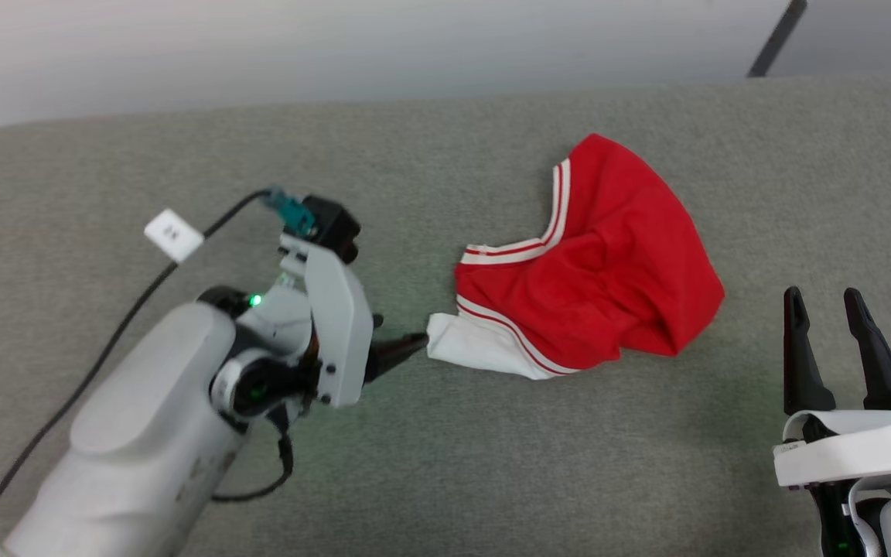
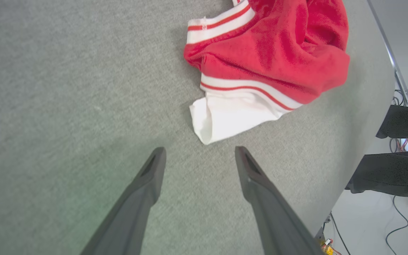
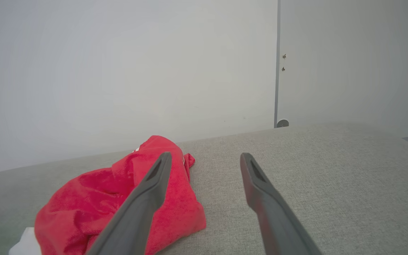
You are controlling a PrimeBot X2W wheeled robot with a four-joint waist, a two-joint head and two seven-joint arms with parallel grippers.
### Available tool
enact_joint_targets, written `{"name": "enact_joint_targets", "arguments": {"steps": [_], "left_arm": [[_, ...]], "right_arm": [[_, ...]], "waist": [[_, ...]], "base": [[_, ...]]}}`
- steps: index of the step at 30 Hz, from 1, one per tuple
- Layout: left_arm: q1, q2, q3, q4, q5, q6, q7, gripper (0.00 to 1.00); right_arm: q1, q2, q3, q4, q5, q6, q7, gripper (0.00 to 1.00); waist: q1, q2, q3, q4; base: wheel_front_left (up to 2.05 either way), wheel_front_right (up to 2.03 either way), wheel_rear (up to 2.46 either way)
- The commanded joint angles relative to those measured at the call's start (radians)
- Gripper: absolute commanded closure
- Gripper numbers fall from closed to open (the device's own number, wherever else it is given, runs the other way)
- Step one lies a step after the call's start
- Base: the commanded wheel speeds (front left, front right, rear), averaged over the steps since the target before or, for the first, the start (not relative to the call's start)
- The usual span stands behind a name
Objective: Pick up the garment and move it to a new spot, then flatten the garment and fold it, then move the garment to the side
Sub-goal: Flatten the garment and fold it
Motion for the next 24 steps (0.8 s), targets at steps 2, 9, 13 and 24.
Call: {"name": "enact_joint_targets", "arguments": {"steps": [2,9,13,24], "left_arm": [[-0.038,-0.009,-0.014,0.027,-0.016,0.0,0.004,0.0],[-0.141,-0.006,-0.09,0.128,-0.034,0.0,0.001,0.0],[-0.154,0.004,-0.131,0.171,-0.051,0.0,-0.014,0.11],[-0.158,0.006,-0.214,0.189,-0.163,0.0,-0.062,1.0]], "right_arm": [[-0.017,0.006,0.002,0.0,0.006,0.0,-0.001,0.0],[-0.041,0.018,-0.001,0.001,0.007,0.0,-0.001,0.0],[-0.043,0.026,-0.002,0.004,0.003,0.0,-0.001,0.0],[-0.052,0.033,-0.006,0.006,-0.005,0.0,-0.001,0.0]], "waist": [[0.0,0.0,0.039,-0.04],[0.0,0.0,0.076,-0.083],[0.0,0.0,0.083,-0.093],[0.0,0.0,0.085,-0.096]], "base": [[0.0,0.0,0.0],[0.0,0.0,0.0],[0.0,0.0,0.0],[0.0,0.0,0.0]]}}
